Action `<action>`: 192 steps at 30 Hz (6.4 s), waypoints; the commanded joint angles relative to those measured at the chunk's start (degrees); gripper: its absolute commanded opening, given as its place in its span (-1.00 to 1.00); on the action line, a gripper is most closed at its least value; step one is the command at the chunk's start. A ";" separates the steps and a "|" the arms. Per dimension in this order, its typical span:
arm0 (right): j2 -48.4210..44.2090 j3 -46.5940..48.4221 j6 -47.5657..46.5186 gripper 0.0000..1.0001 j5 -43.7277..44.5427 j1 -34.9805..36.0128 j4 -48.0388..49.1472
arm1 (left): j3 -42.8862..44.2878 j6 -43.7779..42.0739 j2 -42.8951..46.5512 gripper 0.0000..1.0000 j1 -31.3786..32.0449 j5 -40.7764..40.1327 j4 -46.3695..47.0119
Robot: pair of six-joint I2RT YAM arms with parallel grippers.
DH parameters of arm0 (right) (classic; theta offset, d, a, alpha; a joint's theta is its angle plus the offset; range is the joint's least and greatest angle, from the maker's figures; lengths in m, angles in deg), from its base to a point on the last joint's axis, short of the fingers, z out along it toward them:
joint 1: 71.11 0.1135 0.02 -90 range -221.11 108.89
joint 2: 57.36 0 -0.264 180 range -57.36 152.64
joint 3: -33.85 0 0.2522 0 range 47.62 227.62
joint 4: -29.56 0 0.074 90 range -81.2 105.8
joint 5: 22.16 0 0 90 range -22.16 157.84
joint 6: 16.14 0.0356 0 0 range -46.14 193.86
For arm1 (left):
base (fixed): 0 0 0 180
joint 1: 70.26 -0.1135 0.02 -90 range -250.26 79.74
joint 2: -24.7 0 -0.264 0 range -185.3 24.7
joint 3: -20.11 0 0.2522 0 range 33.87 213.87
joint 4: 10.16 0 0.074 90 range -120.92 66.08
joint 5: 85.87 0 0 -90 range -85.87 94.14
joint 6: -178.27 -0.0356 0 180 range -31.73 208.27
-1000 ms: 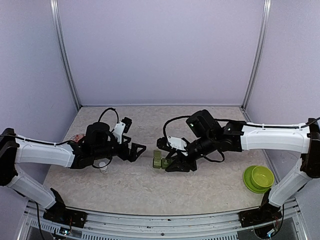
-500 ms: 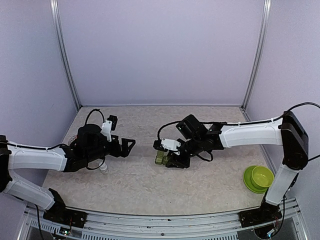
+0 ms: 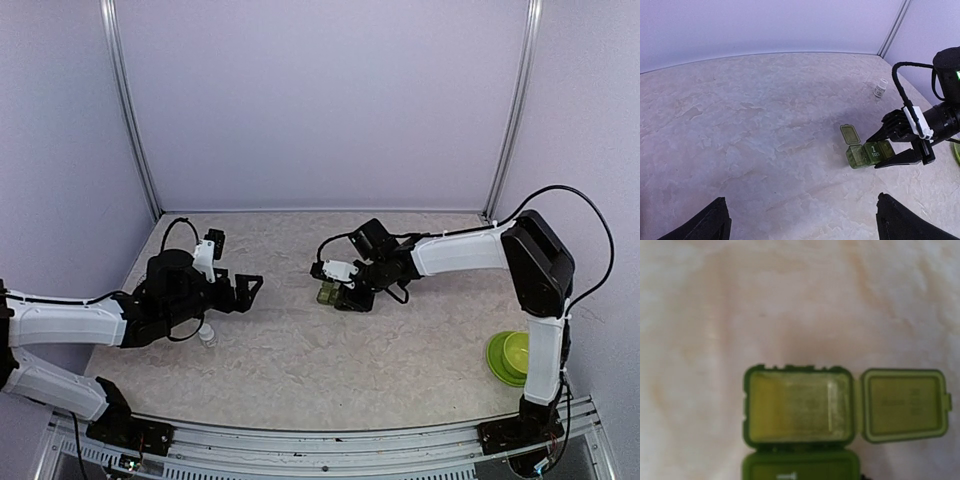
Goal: Sort the pills into containers
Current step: Place the pill container at the center of the board, then adjust the pill container at the center of the board, then pick up the pill bottle from the corner of the board.
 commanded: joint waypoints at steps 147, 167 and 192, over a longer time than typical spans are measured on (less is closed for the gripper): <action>-39.57 -27.05 46.31 1.00 2.59 -8.52 8.63 | 13.26 34.07 16.72 0.97 15.08 -20.81 -64.33; -32.67 -23.98 43.40 1.00 6.88 1.56 10.36 | 4.78 28.91 5.03 0.81 5.79 -20.85 -45.76; -33.12 -26.05 42.59 1.00 9.14 3.00 11.63 | 4.14 26.57 -2.54 0.07 4.80 -19.23 -40.10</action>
